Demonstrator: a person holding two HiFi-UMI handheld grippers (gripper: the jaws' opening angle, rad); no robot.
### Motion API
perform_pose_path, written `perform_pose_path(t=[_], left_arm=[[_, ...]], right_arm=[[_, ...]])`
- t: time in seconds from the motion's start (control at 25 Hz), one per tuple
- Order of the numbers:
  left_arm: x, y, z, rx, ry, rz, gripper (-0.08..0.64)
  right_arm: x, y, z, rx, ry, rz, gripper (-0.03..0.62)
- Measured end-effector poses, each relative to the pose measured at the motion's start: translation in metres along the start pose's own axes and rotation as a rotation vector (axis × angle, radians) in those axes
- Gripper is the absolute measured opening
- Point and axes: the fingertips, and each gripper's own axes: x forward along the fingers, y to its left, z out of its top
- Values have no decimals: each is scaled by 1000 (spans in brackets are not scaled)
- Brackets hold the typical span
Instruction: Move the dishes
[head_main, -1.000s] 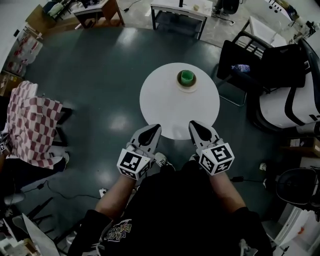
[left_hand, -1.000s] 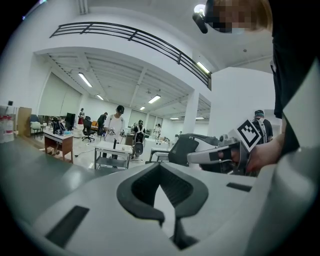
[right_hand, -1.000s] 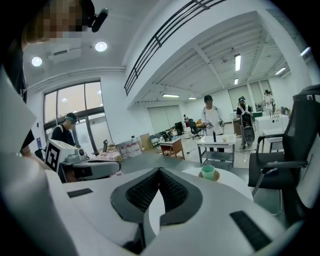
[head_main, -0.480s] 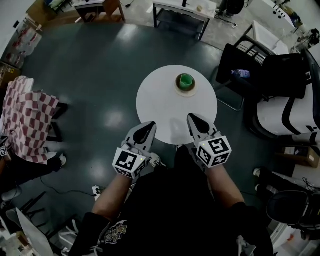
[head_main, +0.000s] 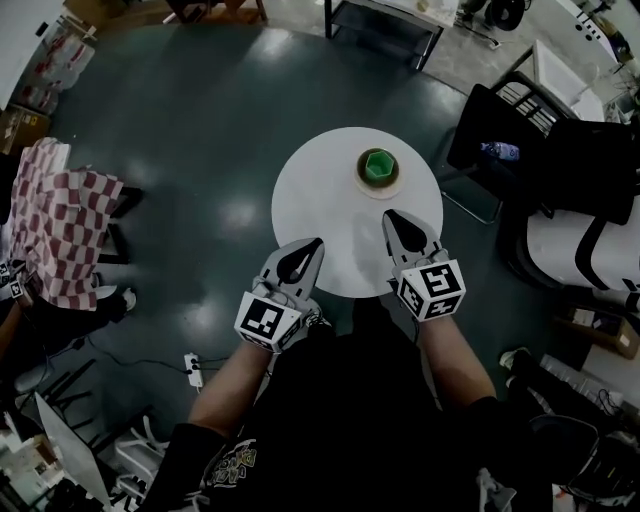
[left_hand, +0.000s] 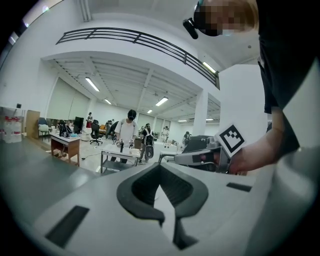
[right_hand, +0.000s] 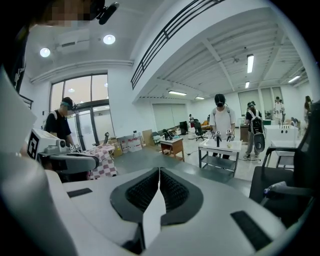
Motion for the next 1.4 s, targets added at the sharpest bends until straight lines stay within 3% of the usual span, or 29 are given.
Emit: perform_pose_path(t=[0.36, 0.44, 0.56, 1.0, 1.4], left_arm=[[40, 17, -2, -16, 9, 16, 5], [47, 19, -4, -20, 18, 20, 5], [52, 22, -9, -37, 12, 32, 5], [70, 31, -21, -84, 26, 84, 5], [68, 41, -32, -121, 62, 129, 5]], right_arm=[[40, -38, -7, -6, 36, 20, 36], [48, -46, -14, -5, 59, 28, 179], [60, -55, -25, -16, 92, 33, 227], [117, -91, -77, -145, 265, 61, 301], [157, -99, -108, -209, 389, 120, 314]])
